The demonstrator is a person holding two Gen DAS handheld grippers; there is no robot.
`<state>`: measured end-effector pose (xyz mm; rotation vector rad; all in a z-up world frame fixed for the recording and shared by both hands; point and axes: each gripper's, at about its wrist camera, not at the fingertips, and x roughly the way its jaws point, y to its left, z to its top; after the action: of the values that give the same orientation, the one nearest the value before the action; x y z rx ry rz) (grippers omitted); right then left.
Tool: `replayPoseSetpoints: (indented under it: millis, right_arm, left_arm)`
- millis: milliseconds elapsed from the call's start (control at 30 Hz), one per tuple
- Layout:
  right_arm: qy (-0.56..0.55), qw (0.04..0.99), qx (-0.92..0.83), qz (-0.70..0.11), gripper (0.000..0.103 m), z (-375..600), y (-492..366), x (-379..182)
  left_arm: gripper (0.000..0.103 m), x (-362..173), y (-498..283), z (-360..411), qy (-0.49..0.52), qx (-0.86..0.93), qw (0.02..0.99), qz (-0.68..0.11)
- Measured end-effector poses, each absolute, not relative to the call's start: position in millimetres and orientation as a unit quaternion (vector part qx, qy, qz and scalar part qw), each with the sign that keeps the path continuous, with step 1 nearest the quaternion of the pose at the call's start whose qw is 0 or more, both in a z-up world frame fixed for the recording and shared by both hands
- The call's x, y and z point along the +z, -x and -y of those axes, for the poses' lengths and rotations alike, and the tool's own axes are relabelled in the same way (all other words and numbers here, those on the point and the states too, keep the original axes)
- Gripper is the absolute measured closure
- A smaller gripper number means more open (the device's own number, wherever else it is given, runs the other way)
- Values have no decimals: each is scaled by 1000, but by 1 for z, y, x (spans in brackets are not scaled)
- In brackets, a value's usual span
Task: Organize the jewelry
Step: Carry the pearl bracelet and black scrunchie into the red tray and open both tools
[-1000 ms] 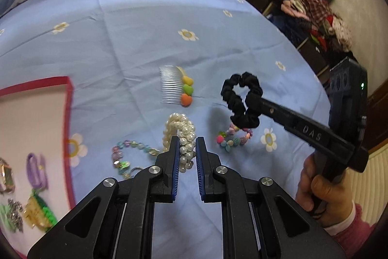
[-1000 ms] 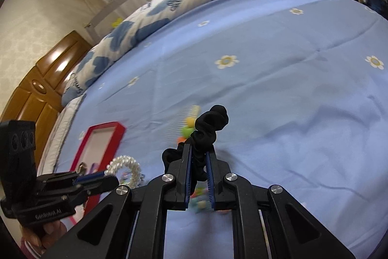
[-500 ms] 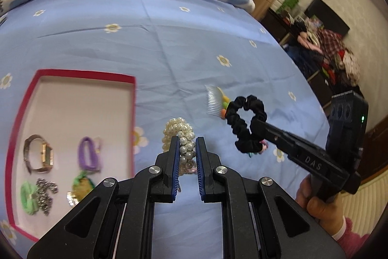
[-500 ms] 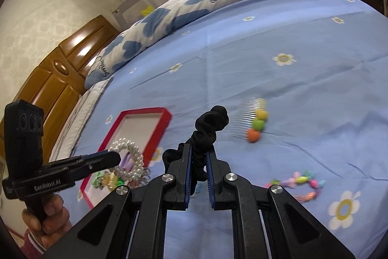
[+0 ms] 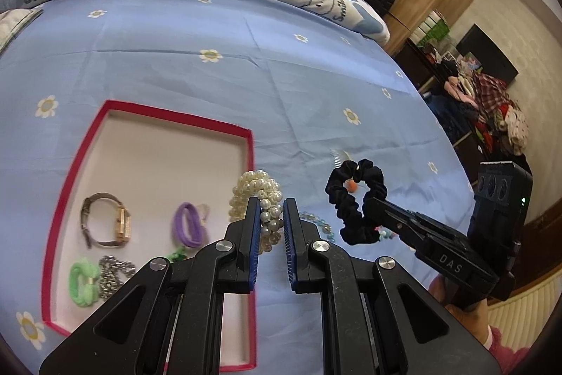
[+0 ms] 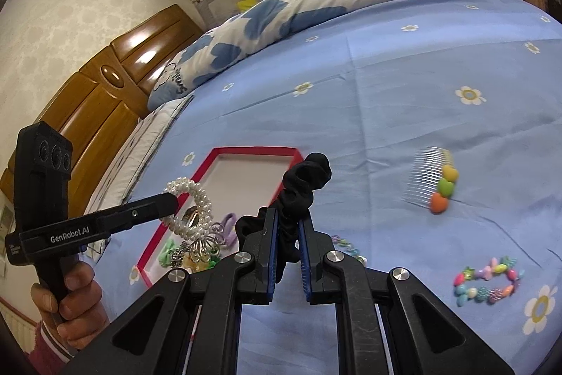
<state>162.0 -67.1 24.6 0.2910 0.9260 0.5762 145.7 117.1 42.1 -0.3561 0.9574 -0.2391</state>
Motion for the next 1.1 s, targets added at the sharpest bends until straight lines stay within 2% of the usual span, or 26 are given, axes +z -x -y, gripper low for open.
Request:
replayPoseSetpoints:
  millis: [667, 1100]
  right_arm:
    - [-115, 811, 330, -470, 92, -25, -194, -2]
    - [-93, 790, 334, -506, 92, -66, -223, -37]
  left_arm:
    - [92, 16, -177, -197, 144, 0, 874, -465]
    - [92, -29, -213, -195, 89, 32, 862, -498]
